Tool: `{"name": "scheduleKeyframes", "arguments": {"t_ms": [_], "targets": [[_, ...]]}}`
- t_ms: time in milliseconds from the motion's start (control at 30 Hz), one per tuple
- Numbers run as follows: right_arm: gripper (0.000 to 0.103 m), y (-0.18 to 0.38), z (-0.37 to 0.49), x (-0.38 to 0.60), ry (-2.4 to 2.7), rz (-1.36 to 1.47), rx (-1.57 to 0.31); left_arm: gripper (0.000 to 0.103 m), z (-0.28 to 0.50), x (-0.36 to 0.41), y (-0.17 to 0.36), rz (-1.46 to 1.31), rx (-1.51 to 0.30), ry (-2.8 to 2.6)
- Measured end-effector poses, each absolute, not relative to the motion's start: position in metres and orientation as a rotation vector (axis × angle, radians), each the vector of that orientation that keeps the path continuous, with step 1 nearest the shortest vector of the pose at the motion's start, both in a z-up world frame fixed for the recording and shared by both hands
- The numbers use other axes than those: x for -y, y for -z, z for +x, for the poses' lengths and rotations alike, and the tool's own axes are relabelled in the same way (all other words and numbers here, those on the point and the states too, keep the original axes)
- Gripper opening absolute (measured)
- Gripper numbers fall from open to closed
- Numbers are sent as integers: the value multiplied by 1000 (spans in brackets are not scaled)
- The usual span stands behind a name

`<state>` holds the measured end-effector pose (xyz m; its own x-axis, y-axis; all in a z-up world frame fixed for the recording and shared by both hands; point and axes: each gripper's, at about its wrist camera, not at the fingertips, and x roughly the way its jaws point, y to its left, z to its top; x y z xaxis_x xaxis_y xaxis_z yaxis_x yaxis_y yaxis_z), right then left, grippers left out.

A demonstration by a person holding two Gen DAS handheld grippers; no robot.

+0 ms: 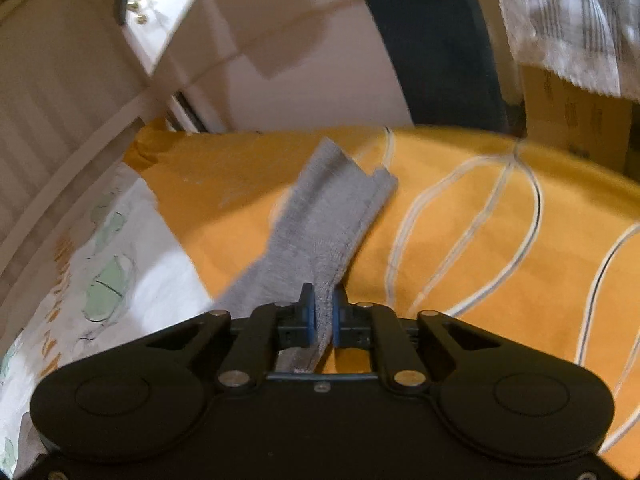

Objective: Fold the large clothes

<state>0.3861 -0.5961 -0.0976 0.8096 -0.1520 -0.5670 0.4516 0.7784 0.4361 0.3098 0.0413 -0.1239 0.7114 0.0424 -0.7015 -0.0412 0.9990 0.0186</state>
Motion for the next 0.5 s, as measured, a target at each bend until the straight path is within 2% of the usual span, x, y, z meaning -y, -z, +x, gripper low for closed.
{"name": "scheduleKeyframes", "arguments": {"t_ms": [233, 500], "targets": [[15, 22, 371, 526, 130, 417, -443, 103, 309, -43, 123, -6, -777, -40], [15, -37, 365, 384, -225, 288, -409, 103, 307, -44, 122, -18, -774, -36]]}}
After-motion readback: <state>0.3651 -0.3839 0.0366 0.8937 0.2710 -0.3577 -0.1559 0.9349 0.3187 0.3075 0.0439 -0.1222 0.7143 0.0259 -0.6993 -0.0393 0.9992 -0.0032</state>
